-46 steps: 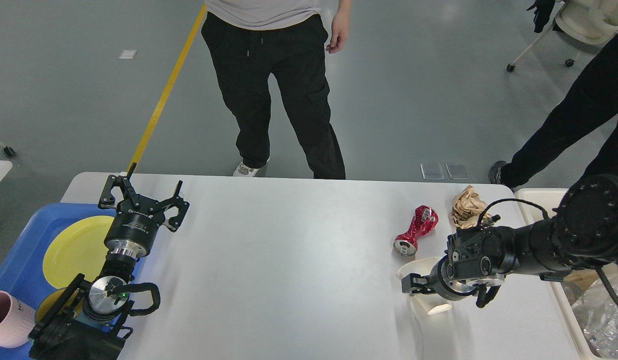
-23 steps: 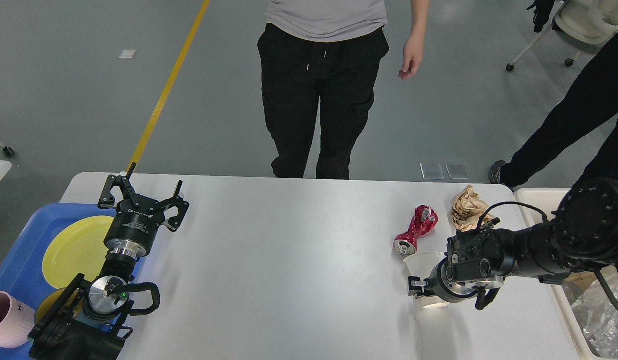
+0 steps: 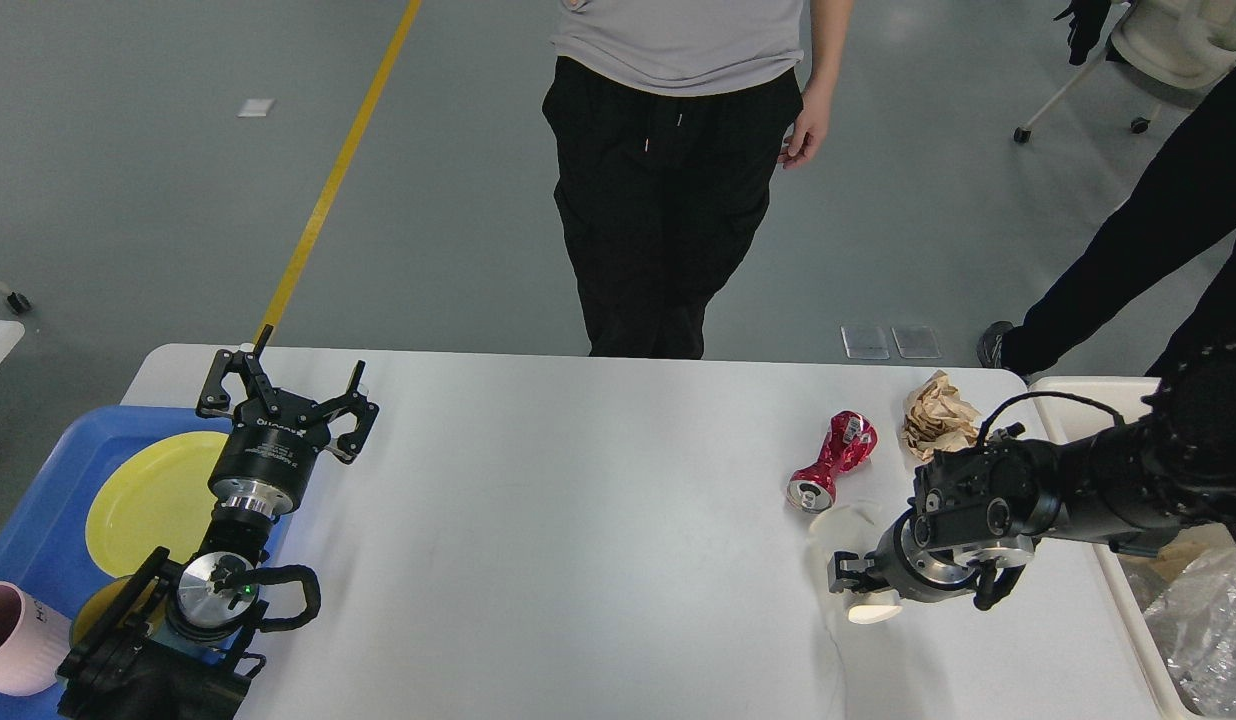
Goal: Tidy desktop
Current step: 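Lift the paper cup and drop it into the white bin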
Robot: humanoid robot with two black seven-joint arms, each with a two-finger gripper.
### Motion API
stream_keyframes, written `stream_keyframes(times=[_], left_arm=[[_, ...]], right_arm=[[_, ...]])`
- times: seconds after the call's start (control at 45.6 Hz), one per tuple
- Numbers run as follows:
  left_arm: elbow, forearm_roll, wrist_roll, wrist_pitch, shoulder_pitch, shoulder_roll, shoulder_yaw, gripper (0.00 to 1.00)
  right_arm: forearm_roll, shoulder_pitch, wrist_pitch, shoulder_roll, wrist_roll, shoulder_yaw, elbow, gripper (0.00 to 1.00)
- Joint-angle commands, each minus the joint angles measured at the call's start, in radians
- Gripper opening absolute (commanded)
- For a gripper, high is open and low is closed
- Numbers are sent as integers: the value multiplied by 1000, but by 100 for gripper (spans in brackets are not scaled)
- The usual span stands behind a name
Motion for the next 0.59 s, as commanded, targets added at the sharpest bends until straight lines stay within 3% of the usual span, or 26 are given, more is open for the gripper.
stream_keyframes(times=[0.0, 0.285, 0.482, 0.57], left_arm=[[0, 0, 1, 1, 0, 0, 0, 97], [0, 0, 1, -1, 0, 0, 0, 97], [0, 0, 0, 1, 0, 0, 0, 97], [1, 0, 1, 1, 0, 0, 0, 97]], right_arm=[[86, 153, 79, -56, -1, -25, 93, 0], [222, 656, 224, -77, 2, -219, 312, 0], [344, 1006, 623, -96, 5, -279, 386, 0], [367, 1069, 680, -96, 5, -292, 386, 0]])
